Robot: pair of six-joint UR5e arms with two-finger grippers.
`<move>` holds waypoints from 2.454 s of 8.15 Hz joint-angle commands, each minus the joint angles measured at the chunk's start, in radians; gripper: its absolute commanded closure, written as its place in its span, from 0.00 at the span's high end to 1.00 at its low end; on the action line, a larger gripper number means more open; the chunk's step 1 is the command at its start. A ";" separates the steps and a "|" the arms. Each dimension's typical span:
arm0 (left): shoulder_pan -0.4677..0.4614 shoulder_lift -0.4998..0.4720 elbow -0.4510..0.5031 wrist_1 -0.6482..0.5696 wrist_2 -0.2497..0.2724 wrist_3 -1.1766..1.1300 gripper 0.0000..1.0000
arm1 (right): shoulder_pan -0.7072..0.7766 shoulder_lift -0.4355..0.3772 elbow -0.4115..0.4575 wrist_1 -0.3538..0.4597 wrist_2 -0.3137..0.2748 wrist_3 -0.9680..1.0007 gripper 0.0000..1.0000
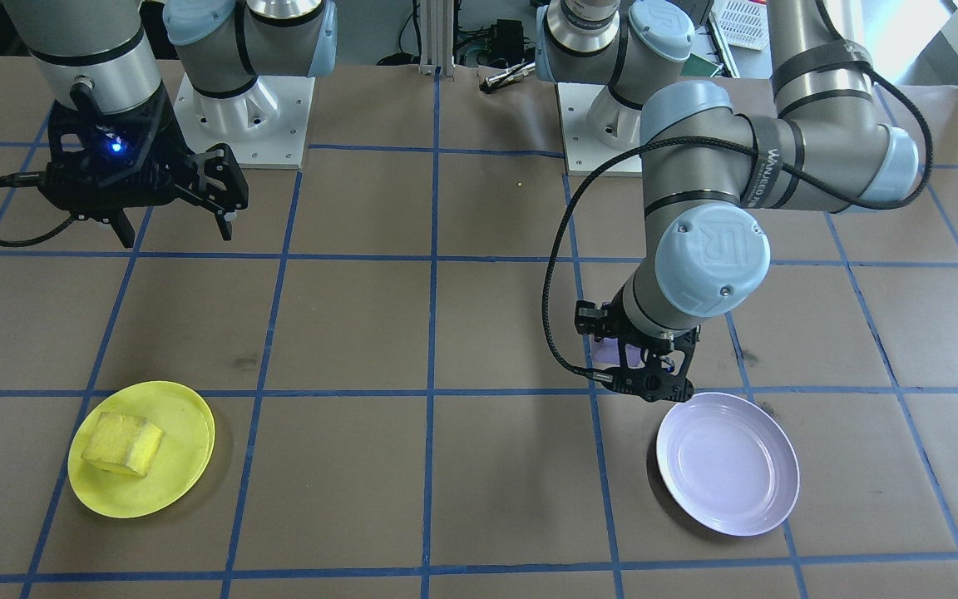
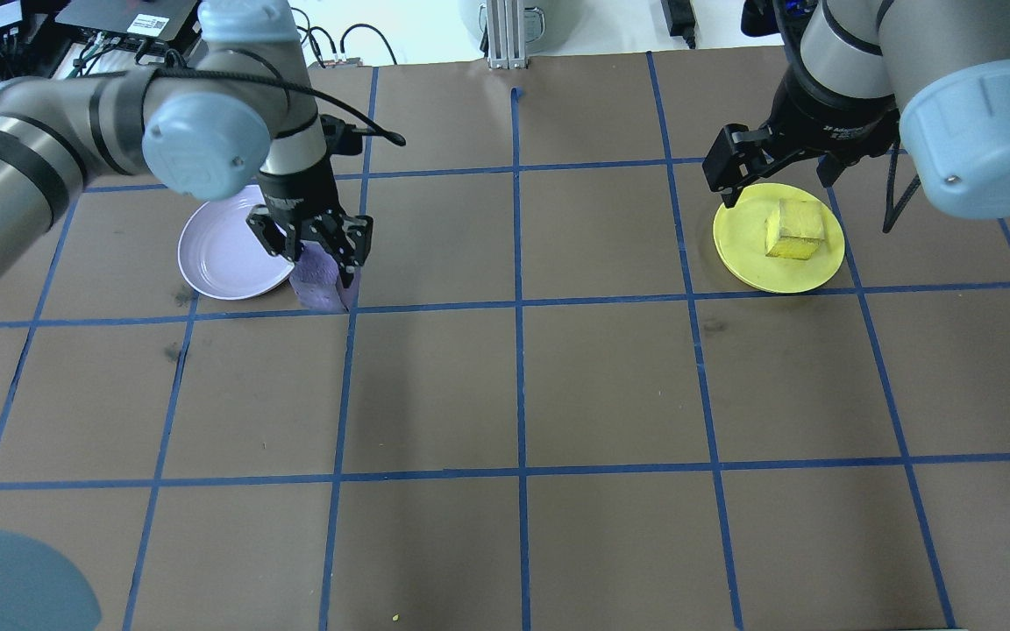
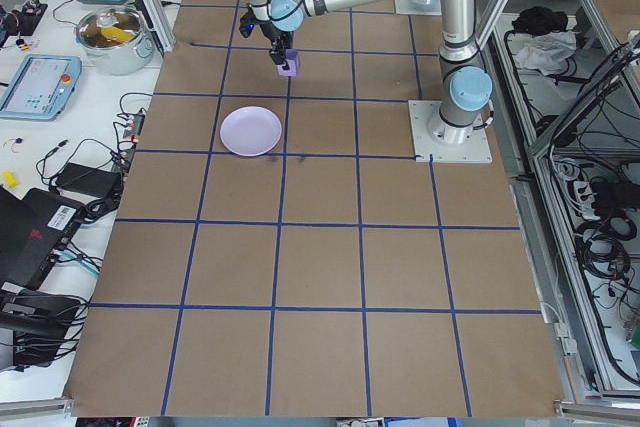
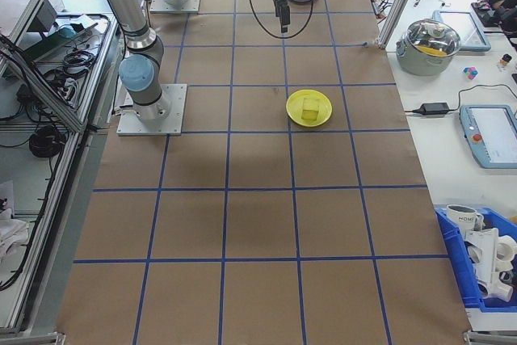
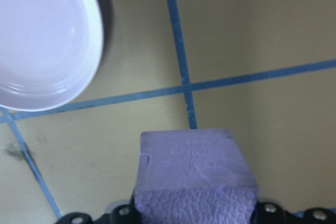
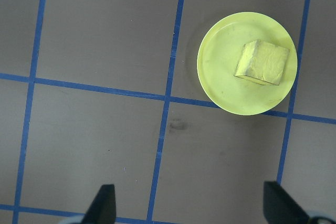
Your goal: Sort blocks by color into plates
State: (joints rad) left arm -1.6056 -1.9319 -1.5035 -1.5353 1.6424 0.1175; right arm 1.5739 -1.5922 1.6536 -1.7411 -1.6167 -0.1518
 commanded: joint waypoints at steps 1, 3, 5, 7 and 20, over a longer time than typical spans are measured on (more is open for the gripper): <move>0.128 -0.109 0.179 -0.019 0.022 0.011 0.06 | 0.000 0.000 0.000 0.000 -0.002 0.000 1.00; 0.202 -0.206 0.258 0.018 0.020 0.054 0.06 | 0.000 0.000 0.000 0.000 0.001 0.001 1.00; 0.207 -0.242 0.264 0.099 0.019 0.056 0.06 | 0.000 0.000 0.000 0.000 0.001 0.002 1.00; 0.207 -0.278 0.261 0.170 0.017 0.054 0.17 | 0.000 0.000 0.000 0.000 0.001 0.002 1.00; 0.273 -0.293 0.198 0.192 -0.009 0.047 0.99 | 0.000 0.000 0.000 0.000 -0.002 0.002 1.00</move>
State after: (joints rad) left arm -1.3348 -2.2363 -1.3183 -1.3153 1.6311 0.1684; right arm 1.5739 -1.5922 1.6536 -1.7415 -1.6160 -0.1503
